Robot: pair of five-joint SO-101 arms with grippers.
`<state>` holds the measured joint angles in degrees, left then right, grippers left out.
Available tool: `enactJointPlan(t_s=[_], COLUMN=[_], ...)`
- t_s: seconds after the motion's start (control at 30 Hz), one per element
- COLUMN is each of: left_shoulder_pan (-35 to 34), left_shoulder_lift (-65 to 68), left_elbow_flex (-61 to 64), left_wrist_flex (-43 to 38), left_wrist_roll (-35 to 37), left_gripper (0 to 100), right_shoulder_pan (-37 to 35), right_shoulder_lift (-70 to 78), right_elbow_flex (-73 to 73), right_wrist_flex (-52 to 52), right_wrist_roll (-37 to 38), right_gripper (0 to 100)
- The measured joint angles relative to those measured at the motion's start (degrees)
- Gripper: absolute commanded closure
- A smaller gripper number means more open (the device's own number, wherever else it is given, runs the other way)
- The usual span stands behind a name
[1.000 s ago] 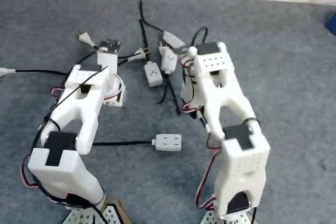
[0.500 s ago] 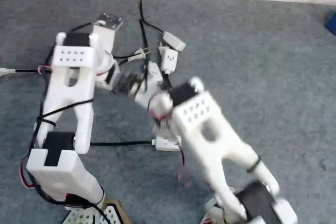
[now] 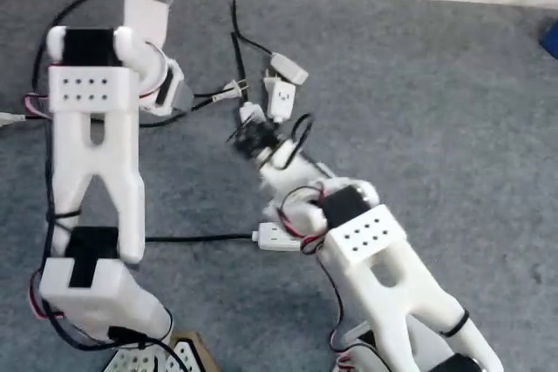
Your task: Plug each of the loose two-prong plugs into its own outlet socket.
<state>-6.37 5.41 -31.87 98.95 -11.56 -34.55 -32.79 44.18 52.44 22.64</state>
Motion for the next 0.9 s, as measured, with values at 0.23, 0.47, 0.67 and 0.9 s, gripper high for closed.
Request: enactJointPlan(t_s=[0.23, 0.47, 0.67, 0.9], left_shoulder_pan=[0.70, 1.67, 1.93, 1.93], left_shoulder_lift=[-5.10, -20.84, -46.77, -63.47], left_elbow_flex=[3.96, 24.44, 59.16, 87.65], left_wrist_flex=[-6.51, -24.53, -48.79, -56.00], left_wrist_roll=[0.00, 2.73, 3.87, 4.04], left_gripper=[67, 64, 64, 64], right_shoulder_pan=[2.64, 3.25, 3.60, -3.25], right_shoulder_lift=[8.00, 11.60, 11.60, 11.60], right_elbow_flex=[-1.67, -4.57, -4.66, -4.66], right_wrist_flex=[-3.60, -5.01, -5.71, -5.71], right_wrist_roll=[-3.43, -4.13, -8.53, -11.34], right_gripper=[99.1, 99.1, 99.1, 99.1])
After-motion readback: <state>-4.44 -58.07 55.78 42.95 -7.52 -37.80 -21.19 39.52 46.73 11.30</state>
